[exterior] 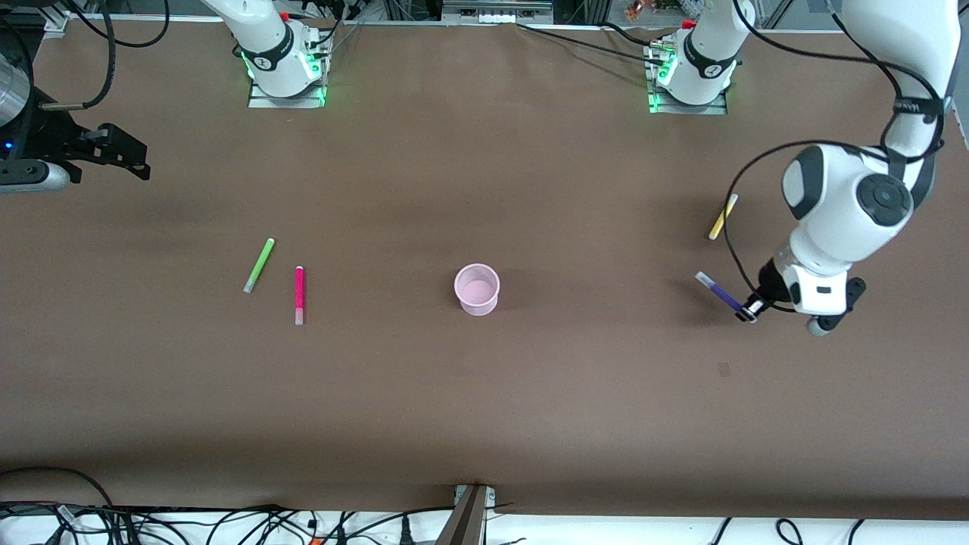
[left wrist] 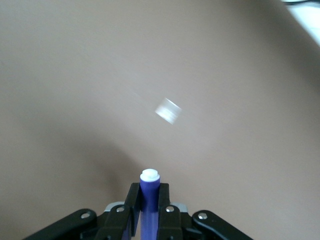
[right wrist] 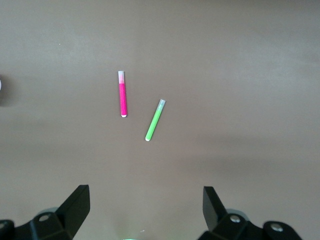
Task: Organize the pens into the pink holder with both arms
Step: 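Carry the blue marker to the pink cup and drop it in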
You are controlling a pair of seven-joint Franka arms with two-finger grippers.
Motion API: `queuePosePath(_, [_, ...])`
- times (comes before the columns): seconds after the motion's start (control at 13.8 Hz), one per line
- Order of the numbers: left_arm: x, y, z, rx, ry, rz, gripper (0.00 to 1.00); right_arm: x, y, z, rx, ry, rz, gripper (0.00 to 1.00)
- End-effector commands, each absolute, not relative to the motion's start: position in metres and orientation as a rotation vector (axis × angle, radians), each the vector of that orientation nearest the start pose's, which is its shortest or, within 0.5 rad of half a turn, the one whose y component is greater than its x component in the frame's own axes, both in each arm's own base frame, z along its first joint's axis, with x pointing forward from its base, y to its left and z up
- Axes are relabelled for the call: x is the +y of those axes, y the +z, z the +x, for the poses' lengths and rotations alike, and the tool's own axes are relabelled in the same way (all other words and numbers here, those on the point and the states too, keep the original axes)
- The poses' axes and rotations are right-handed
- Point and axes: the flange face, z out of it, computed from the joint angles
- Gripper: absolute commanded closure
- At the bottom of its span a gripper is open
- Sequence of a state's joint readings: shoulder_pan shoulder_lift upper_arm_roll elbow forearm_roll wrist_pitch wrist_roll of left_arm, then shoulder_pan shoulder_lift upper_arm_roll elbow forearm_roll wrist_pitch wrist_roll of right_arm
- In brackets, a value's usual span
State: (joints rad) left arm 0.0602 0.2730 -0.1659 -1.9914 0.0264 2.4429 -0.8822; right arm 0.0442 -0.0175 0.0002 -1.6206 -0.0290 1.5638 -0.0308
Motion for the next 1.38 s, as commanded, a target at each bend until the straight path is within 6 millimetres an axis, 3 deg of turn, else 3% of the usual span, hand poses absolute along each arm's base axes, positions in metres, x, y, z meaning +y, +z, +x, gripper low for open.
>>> queuePosePath(0.0, [-0.141,0.387,0.602,-1.251,-0.223,-2.982,1.00,0.022,0.616,0.548,-0.118,0.068,-3.150,0.00])
queuePosePath(0.22, [-0.226,0.429,0.596,-1.297,-0.258,-2.942,1.00,0.024,0.618,0.547,-0.121,0.063,-3.148,0.00])
queuePosePath(0.29, [-0.257,0.433,0.590,-1.331,-0.294,-2.924,1.00,0.024,0.617,0.548,-0.121,0.065,-3.148,0.00])
queuePosePath(0.51, [-0.341,0.422,0.562,-1.405,-0.451,-2.833,1.00,0.026,0.618,0.547,-0.128,0.063,-3.148,0.00])
queuePosePath(0.73, [-0.408,0.406,0.555,-1.497,-0.619,-2.746,1.00,0.027,0.618,0.547,-0.128,0.063,-3.150,0.00])
queuePosePath(0.94, [-0.460,0.378,0.566,-1.483,-0.717,-2.634,1.00,0.027,0.618,0.547,-0.133,0.063,-3.149,0.00])
queuePosePath(1.09, [-0.483,0.357,0.568,-1.453,-0.792,-2.561,1.00,0.028,0.618,0.548,-0.140,0.051,-3.149,0.00])
queuePosePath(1.31, [-0.502,0.334,0.553,-1.423,-0.915,-2.500,1.00,0.032,0.619,0.548,-0.152,0.046,-3.150,0.00])
